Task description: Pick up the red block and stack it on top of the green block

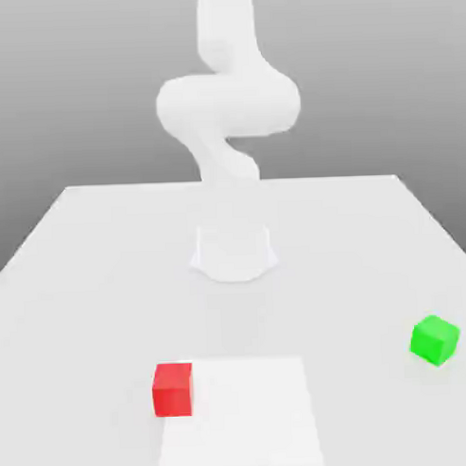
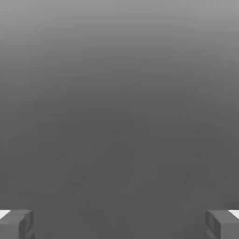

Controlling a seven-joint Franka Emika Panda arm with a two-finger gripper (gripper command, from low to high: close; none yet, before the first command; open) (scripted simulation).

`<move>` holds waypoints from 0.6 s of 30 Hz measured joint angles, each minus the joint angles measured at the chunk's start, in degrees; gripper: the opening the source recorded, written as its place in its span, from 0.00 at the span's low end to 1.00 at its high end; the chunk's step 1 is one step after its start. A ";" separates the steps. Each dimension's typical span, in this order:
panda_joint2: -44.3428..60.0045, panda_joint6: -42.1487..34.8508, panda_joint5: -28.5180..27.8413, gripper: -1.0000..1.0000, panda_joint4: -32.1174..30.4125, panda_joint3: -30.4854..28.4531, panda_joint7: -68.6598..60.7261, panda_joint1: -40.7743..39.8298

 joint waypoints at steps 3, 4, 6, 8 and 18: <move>6.79 3.76 -1.86 0.50 -3.47 -0.31 -0.46 -1.36; 8.92 4.94 -2.37 0.50 -4.56 -0.49 -0.66 -1.77; 13.13 7.24 -3.30 0.50 -6.72 -1.06 -1.11 -2.46; 17.31 9.59 -3.99 0.50 -8.88 -1.73 -1.73 -3.14; 38.00 21.45 -1.29 0.50 -19.74 -5.87 -9.26 -5.42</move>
